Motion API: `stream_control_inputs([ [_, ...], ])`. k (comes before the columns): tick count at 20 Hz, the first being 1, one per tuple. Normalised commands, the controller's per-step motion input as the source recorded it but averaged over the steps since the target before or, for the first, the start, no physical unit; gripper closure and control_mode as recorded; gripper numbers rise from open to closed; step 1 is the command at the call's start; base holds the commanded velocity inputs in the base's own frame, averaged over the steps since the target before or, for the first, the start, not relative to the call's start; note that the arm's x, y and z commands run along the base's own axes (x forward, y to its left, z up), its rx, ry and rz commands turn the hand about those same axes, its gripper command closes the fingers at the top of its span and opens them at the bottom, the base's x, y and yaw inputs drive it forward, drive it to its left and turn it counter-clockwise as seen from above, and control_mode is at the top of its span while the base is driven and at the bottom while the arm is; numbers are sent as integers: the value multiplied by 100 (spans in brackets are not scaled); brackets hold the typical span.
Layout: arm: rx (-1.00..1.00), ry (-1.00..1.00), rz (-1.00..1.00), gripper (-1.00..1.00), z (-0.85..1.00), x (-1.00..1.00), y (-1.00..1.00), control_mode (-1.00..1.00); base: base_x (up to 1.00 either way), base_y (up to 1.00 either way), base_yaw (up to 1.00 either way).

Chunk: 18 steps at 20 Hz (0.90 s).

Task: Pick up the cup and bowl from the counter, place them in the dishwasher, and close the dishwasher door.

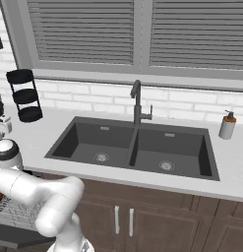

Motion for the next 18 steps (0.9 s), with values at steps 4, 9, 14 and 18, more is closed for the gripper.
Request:
stream_control_inputs([
  [4,1,0,0,100,-8,0,-1,-100,0,0,0],
  [9,0,0,0,100,-2,0,0,-100,0,0,0],
  [14,0,0,0,100,0,0,-4,-100,0,0,0],
  [18,1,-4,0,100,20,-31,-34,-100,0,0,0],
])
